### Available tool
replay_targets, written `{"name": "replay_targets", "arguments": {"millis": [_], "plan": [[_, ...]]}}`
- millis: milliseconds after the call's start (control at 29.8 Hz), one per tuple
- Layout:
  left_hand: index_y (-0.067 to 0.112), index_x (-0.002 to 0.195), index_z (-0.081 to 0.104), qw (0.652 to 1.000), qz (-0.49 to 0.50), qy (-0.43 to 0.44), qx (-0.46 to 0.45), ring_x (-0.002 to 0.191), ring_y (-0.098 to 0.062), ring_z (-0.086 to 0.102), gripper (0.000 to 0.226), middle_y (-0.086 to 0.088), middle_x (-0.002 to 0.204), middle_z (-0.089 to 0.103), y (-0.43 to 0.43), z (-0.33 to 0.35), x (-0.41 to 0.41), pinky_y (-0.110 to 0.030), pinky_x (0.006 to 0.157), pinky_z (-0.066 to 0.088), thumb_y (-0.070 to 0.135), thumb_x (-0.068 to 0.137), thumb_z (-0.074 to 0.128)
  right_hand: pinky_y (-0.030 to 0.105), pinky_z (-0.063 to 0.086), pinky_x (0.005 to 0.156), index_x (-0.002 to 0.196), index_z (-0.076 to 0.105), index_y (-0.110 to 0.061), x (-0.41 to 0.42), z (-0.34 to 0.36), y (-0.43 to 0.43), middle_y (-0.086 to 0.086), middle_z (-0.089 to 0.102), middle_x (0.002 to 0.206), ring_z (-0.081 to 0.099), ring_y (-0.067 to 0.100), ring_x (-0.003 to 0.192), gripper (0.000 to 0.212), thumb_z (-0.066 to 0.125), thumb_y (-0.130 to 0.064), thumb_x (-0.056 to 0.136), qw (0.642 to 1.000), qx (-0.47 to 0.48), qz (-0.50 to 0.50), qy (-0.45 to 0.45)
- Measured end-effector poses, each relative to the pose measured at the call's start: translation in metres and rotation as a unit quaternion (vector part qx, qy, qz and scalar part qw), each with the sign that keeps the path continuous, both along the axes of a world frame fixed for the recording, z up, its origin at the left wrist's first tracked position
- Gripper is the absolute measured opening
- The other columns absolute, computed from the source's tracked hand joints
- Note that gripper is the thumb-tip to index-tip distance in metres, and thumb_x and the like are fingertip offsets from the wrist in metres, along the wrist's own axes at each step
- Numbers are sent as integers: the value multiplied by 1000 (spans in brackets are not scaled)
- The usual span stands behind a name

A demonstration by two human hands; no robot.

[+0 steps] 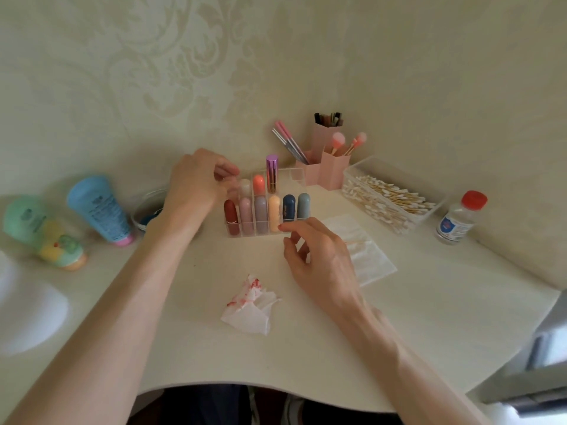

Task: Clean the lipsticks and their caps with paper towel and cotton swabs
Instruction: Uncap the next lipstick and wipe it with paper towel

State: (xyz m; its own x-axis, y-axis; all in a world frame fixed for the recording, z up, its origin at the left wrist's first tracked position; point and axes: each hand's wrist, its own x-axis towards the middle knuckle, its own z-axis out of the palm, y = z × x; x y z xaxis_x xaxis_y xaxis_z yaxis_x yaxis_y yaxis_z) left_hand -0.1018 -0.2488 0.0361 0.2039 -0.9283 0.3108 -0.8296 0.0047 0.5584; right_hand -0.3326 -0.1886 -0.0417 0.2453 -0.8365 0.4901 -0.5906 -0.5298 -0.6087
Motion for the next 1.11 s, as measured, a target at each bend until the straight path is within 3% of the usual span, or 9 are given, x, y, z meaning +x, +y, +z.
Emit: {"name": "replay_targets", "arguments": {"millis": [134, 268, 402, 469, 603, 804, 871, 1006, 1106], "plan": [[21, 98, 80, 996, 12, 37, -75, 78, -7, 70, 12, 9, 82, 73, 15, 16, -1, -3, 69, 41, 17, 86, 82, 37, 56, 67, 120, 74, -22, 0, 2, 0, -12, 63, 100, 53, 6, 61, 26, 66, -14, 97, 1000, 9, -1, 4], [27, 101, 79, 984, -4, 94, -148, 82, 6, 70, 13, 23, 86, 72, 44, 33, -1, -4, 71, 40, 27, 88, 81, 34, 55, 67, 120, 74, -22, 1, 1, 0, -14, 62, 97, 58, 10, 66, 22, 68, -20, 98, 1000, 14, -3, -10], [24, 103, 78, 974, -63, 190, -111, 76, 8, 68, 17, 16, 88, 77, 82, 22, -16, -9, 72, 47, 25, 87, 83, 20, 47, 70, 128, 68, -26, 3, 8, 6, -15, 65, 105, 65, 13, 87, 39, 77, -38, 92, 994, 58, 57, -79], [26, 102, 79, 970, -86, 212, -78, 82, 2, 72, 18, 13, 88, 79, 96, 5, -24, -19, 79, 53, 28, 85, 83, 17, 46, 72, 130, 68, -27, 6, 13, 10, -16, 68, 110, 66, 12, 94, 45, 81, -42, 90, 989, 74, 93, -90], [29, 97, 80, 965, -91, 235, -78, 85, -3, 75, 20, 17, 91, 79, 113, -19, -37, -18, 80, 55, 37, 78, 82, 9, 42, 73, 109, 78, -21, 7, 13, 12, -12, 75, 93, 68, 9, 86, 19, 83, -27, 91, 987, 64, 111, -94], [21, 98, 80, 945, -41, 299, -123, 87, -12, 76, 25, 8, 93, 80, 119, -30, -28, -26, 83, 57, 36, 79, 81, 6, 41, 72, 105, 77, -16, 2, 10, 11, -11, 72, 83, 66, 4, 81, 16, 83, -21, 91, 992, 41, 102, -56], [21, 101, 80, 953, -25, 277, -118, 87, -11, 76, 24, 9, 90, 80, 122, -34, -17, -24, 82, 56, 35, 81, 81, 6, 41, 71, 107, 76, -19, 2, 8, 9, -14, 72, 84, 66, 3, 81, 18, 82, -24, 91, 995, 42, 80, -39], [26, 104, 79, 992, 14, 106, -72, 84, 6, 67, 19, 22, 89, 75, 126, -55, 0, -10, 71, 45, 26, 86, 83, 8, 40, 70, 108, 76, -21, 2, 7, 6, -16, 71, 89, 65, 3, 81, 18, 81, -27, 91, 997, 38, 58, -28], [24, 106, 80, 999, 14, 20, -47, 76, 17, 58, 19, 19, 88, 73, 128, -64, 0, -5, 66, 36, 21, 87, 82, 7, 41, 70, 109, 76, -22, 3, 8, 6, -16, 72, 94, 65, 1, 84, 19, 81, -27, 92, 997, 36, 57, -29]]}}
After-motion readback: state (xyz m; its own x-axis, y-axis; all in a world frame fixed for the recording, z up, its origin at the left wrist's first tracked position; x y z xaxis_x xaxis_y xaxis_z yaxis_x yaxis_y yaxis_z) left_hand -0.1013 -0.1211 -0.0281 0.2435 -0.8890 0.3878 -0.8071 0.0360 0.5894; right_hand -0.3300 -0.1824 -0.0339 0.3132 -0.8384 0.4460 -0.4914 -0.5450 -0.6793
